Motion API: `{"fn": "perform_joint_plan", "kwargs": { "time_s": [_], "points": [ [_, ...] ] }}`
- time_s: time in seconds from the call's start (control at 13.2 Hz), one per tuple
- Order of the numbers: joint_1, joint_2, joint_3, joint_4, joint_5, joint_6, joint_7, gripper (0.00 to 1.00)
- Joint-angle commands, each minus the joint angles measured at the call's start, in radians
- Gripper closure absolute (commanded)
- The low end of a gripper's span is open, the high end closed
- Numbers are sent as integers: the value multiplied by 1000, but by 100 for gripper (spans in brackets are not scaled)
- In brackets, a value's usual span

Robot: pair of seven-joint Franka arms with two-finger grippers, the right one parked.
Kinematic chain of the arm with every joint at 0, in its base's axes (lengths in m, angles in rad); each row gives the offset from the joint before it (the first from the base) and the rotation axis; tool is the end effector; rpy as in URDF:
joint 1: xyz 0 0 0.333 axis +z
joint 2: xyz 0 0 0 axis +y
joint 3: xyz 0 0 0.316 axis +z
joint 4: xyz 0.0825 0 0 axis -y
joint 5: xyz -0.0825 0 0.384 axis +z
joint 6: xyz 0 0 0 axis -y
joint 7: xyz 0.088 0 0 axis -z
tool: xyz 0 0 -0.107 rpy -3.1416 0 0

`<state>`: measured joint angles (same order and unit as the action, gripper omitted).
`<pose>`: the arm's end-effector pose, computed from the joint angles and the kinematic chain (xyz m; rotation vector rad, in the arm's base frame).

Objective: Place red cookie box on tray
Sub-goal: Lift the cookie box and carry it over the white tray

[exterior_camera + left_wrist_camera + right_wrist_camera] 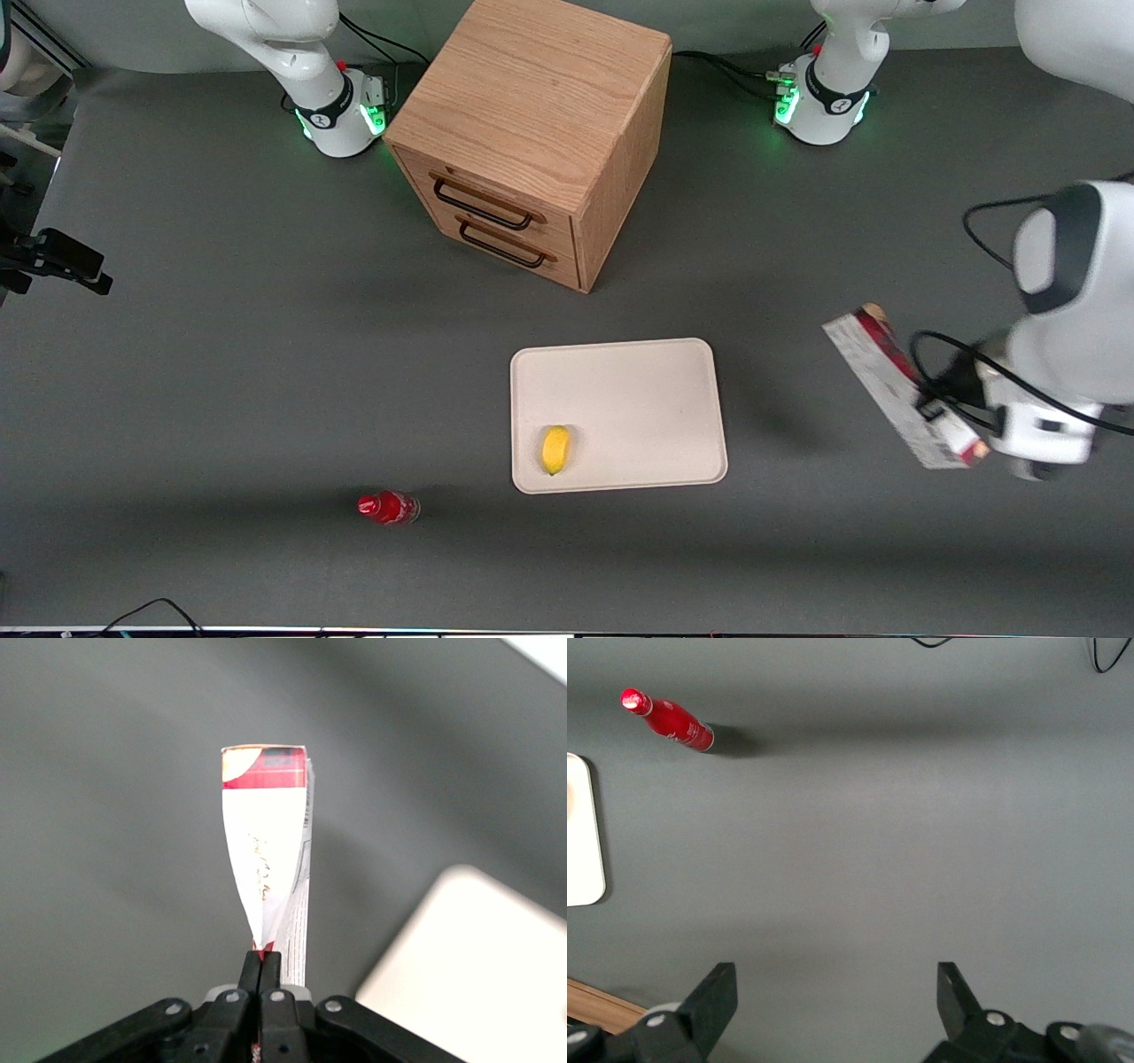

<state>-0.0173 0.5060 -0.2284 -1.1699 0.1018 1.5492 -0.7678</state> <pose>0.6780 -0.1198 0.4999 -2.9781 -0.8240 0.1627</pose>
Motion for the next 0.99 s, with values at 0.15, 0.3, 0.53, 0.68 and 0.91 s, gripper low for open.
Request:
{"fn": "perform_joint_plan", "kwargs": {
  "time_s": [0.15,0.3,0.53,0.68,0.91],
  "points": [
    [-12,12,-280,-81,110,26,-20,100],
    [-42,64,-304,-148,127,191,-111,100],
    [-78,199,-307,-182,254,371,-211,100],
    [-81,213,-305,-229,300,429,-220,100],
    [-81,239,-304,-255,383,463,-335,1]
  ]
}}
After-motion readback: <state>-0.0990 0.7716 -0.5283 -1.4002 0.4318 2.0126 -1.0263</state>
